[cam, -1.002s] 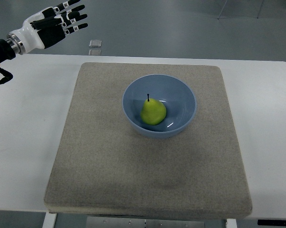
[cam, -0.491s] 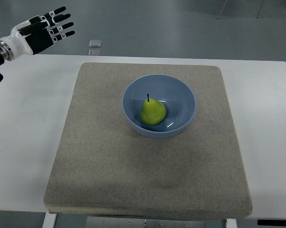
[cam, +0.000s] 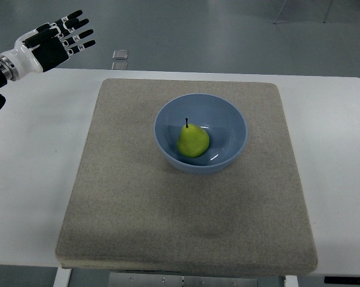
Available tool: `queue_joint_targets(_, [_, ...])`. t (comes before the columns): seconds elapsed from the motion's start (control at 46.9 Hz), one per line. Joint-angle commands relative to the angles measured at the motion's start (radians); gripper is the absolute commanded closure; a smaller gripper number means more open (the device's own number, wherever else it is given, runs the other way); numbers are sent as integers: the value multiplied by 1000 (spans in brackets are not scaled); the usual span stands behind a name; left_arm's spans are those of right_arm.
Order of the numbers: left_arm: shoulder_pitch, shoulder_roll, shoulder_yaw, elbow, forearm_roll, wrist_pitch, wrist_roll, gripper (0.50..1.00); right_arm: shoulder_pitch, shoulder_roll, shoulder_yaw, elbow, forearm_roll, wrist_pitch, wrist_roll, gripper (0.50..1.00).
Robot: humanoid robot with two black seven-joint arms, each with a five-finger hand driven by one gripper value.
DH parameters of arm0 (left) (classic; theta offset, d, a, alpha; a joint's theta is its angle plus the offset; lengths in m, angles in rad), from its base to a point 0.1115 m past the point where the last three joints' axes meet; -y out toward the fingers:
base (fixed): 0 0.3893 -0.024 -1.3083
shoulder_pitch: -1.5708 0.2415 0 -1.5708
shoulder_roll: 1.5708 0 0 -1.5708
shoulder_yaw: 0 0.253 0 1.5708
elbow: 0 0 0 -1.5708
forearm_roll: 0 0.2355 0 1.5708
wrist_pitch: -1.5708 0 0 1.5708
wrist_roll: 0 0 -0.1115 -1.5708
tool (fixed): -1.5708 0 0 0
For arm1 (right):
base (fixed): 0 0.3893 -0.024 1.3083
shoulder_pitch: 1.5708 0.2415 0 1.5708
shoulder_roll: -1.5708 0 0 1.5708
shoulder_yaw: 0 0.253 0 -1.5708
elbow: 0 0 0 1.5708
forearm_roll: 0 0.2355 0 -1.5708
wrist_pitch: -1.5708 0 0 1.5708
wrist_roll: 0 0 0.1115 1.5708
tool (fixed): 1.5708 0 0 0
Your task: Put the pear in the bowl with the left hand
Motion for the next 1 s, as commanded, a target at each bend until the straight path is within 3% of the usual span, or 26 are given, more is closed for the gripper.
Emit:
queue_joint_targets(0.0, [10,-4,0,-4,1,0,-1,504,0,0,-1,0,2,-2,2,576])
queue_joint_targets(0.981, [12,-12,2,-7,3,0,-1,504,0,0,0,12,-3,3,-1,576])
